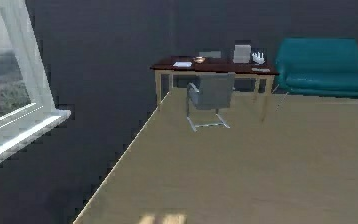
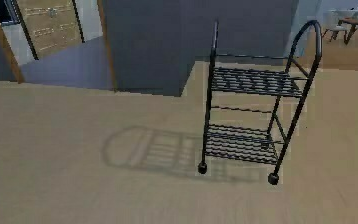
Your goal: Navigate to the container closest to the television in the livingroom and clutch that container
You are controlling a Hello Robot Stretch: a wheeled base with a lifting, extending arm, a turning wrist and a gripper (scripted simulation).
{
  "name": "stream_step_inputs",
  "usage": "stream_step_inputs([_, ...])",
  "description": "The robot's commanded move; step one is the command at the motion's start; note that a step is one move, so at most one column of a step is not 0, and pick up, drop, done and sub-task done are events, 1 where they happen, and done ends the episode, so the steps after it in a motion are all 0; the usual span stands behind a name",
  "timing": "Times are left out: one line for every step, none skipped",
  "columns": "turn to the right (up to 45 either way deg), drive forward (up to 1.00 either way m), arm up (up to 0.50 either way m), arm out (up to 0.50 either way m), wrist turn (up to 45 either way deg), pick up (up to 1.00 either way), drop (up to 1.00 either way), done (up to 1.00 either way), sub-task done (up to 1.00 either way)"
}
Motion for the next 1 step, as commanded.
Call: stream_step_inputs([0.0,1.0,0.0,0.0,0.0,0.0,0.0,0.0,0.0])
